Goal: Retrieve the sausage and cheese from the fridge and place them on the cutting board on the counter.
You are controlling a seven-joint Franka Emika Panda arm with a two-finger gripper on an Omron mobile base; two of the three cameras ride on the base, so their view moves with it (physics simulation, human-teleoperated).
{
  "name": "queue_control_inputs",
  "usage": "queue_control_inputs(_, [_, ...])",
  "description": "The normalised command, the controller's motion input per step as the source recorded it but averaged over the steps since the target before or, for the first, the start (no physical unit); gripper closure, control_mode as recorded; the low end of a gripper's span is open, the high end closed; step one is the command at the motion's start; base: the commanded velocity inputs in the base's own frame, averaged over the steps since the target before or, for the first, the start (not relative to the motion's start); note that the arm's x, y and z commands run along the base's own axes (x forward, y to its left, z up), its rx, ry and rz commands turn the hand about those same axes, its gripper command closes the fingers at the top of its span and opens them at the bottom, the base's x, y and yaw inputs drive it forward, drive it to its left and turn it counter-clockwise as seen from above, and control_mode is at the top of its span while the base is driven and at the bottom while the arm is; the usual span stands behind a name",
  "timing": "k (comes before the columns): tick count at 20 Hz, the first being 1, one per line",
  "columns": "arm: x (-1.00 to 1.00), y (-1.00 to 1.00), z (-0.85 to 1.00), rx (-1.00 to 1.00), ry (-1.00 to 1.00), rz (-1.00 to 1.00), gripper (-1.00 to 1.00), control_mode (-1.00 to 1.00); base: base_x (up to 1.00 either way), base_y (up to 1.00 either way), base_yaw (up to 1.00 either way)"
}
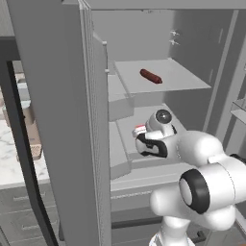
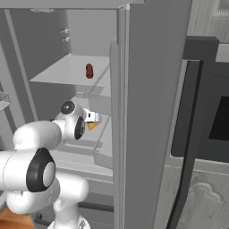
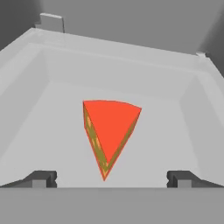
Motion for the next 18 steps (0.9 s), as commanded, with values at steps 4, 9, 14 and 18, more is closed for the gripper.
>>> queue_control_inputs(4, [0.27, 0.07, -0.13, 0.00, 0.03, 0.00, -1.00, -1.00, 0.00, 0.00, 0.00])
queue_control_inputs(9, [0.29, 0.03, -0.17, 0.00, 0.05, 0.00, -1.00, -1.00, 0.00, 0.00, 0.00])
queue_control_inputs(14, [0.29, 0.00, -0.23, 0.00, 0.01, 0.00, -1.00, -1.00, 0.00, 0.00, 0.00])
queue_control_inputs(18, [0.29, 0.00, -0.27, 0.01, 0.00, 0.00, -1.00, -1.00, 0.00, 0.00, 0.00])
